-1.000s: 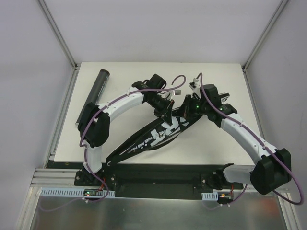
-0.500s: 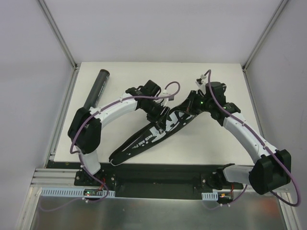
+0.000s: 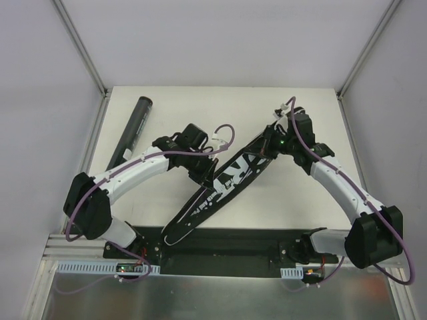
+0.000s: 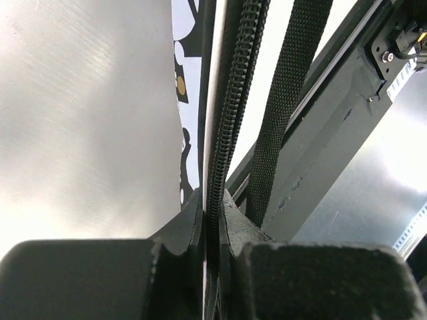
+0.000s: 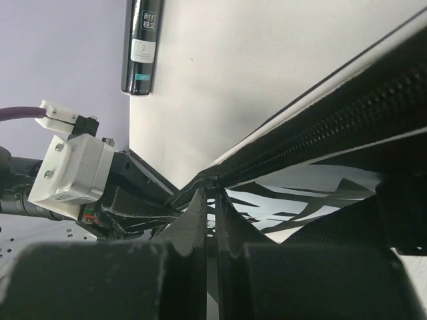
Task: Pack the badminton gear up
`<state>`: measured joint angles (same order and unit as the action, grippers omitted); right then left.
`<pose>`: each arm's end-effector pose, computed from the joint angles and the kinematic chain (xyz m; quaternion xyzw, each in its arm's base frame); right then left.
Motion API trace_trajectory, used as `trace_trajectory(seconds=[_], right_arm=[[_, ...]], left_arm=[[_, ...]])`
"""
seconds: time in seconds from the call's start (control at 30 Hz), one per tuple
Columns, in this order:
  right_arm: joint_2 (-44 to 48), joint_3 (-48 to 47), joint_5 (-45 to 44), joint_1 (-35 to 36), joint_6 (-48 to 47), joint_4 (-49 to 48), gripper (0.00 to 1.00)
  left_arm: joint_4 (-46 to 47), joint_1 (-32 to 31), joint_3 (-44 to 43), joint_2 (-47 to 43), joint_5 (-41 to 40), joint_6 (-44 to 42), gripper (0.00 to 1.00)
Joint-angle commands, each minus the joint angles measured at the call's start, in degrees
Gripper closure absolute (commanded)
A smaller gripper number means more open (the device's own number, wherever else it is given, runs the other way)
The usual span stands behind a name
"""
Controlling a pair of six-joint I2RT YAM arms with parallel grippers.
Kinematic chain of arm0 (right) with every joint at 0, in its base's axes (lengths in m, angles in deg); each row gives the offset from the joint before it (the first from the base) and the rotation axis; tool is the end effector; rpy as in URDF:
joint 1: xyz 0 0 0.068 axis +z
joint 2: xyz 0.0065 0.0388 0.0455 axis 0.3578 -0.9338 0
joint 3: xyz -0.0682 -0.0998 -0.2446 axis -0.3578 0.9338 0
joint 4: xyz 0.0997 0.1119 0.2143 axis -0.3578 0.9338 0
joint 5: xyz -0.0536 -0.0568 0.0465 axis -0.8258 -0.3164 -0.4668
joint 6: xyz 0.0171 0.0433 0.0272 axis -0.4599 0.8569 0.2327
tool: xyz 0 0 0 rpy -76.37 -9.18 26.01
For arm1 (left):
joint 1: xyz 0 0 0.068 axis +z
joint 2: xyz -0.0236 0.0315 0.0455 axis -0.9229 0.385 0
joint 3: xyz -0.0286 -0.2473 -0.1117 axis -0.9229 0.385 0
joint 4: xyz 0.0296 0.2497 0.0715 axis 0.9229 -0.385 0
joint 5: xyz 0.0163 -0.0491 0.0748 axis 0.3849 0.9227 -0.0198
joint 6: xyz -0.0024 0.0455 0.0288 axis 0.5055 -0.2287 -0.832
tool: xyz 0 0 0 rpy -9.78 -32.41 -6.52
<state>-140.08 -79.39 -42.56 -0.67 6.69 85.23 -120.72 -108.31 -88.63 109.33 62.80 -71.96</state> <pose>0.2589 0.1160 0.3047 -0.1019 0.8300 0.4127 0.3612 0.2221 -0.2158 0.2742 0.3589 0.8474 -0.3406 0.1928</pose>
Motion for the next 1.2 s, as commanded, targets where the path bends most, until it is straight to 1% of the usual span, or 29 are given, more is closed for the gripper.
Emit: trace_trajectory(seconds=[0.0, 0.07, 0.17, 0.2, 0.3, 0.37, 0.43, 0.5, 0.57, 0.6, 0.67, 0.73, 0.8, 0.83, 0.9, 0.93, 1.0, 1.03, 1.07, 1.1, 1.13, 1.17], right_arm=[[-0.48, -2.19, 1.48, 1.84, -0.71, -2.74, 1.0], [-0.39, -2.02, 1.13, 3.52, -0.8, -2.13, 1.0], [0.22, 0.35, -0.01, 7.56, 0.52, -3.44, 1.0], [0.48, 1.92, -0.97, 9.74, 1.13, -4.14, 1.0], [1.1, 4.56, -1.68, 12.48, 2.63, -6.51, 1.0], [1.36, 5.01, -1.6, 12.23, 3.33, -7.31, 1.0], [1.02, 4.4, -1.34, 11.79, 2.37, -7.4, 1.0], [-0.03, 3.78, -0.46, 11.0, 1.58, -7.48, 1.0], [-0.92, 3.43, 0.24, 10.56, 0.97, -7.92, 1.0], [-1.62, 3.34, 0.94, 10.38, 0.87, -8.36, 1.0], [-2.06, 3.25, 1.65, 10.47, 0.26, -8.8, 1.0], [-2.68, 3.16, 2.62, 10.38, 0.0, -9.24, 1.0], [-2.85, 3.25, 3.41, 10.29, -0.09, -9.51, 1.0], [-2.85, 3.25, 3.67, 10.29, -0.18, -9.68, 1.0], [-2.85, 3.34, 4.2, 10.29, -0.27, -9.77, 1.0], [-2.59, 3.43, 4.2, 10.29, -0.27, -9.77, 1.0], [-2.33, 3.6, 4.12, 10.2, -0.27, -9.68, 1.0], [-2.07, 3.69, 4.03, 10.29, -0.1, -9.68, 1.0], [-1.98, 3.69, 3.94, 10.2, -0.01, -9.68, 1.0], [-1.89, 3.61, 3.85, 10.29, 0.17, -9.6, 0.99], [-1.71, 3.52, 3.85, 10.2, 0.43, -9.68, 1.0], [-1.36, 3.52, 3.76, 10.2, 0.52, -9.6, 1.0]], left_arm=[[2.72, -0.62, -4.0, 2.69, 1.64, 1.57, 1.0], [3.25, -0.45, -7.07, 5.67, 0.15, 2.28, 1.0], [3.17, -0.01, -16.1, 10.15, -1.08, 2.37, 1.0], [3.25, 0.17, -17.7, 10.95, -1.35, 2.54, 1.0], [3.17, 1.22, -22.53, 14.21, -1.18, 2.46, 1.0], [3.25, 1.49, -22.65, 14.39, -0.74, 2.89, 1.0], [3.17, 1.49, -20.55, 12.64, -0.39, 3.85, 0.91], [3.34, 1.49, -15.89, 10.8, -0.3, 4.39, 0.83], [4.39, 1.49, -10.9, 6.84, 0.32, 4.92, 0.73], [4.75, 1.49, -9.47, 5.26, 0.67, 5.18, 0.61], [5.28, 1.49, -6.4, 0.95, 3.12, 5.09, 0.53], [5.37, 1.49, -5.59, -2.47, 5.92, 4.74, 0.46], [5.37, 2.1, -6.47, -3.71, 8.22, 4.39, 0.44], [5.37, 2.36, -7.08, -4.15, 8.58, 5.43, 0.42], [5.28, 3.85, -10.15, -3.37, 6.48, 7.19, 0.41], [5.36, 4.64, -11.38, -1.19, 5.51, 9.99, 0.39], [5.28, 5.79, -15.42, 2.15, 4.36, 12.29, 0.37], [5.28, 5.79, -17.09, 6.09, 4.27, 12.73, 0.36], [5.28, 5.79, -20.41, 8.13, 4.27, 12.91, 0.36], [5.28, 5.79, -21.92, 10.15, 4.1, 13.18, 0.35], [5.36, 5.79, -23.51, 14.08, 4.53, 13.44, 0.36], [5.54, 5.79, -26.74, 15.95, 5.06, 13.44, 0.36]])
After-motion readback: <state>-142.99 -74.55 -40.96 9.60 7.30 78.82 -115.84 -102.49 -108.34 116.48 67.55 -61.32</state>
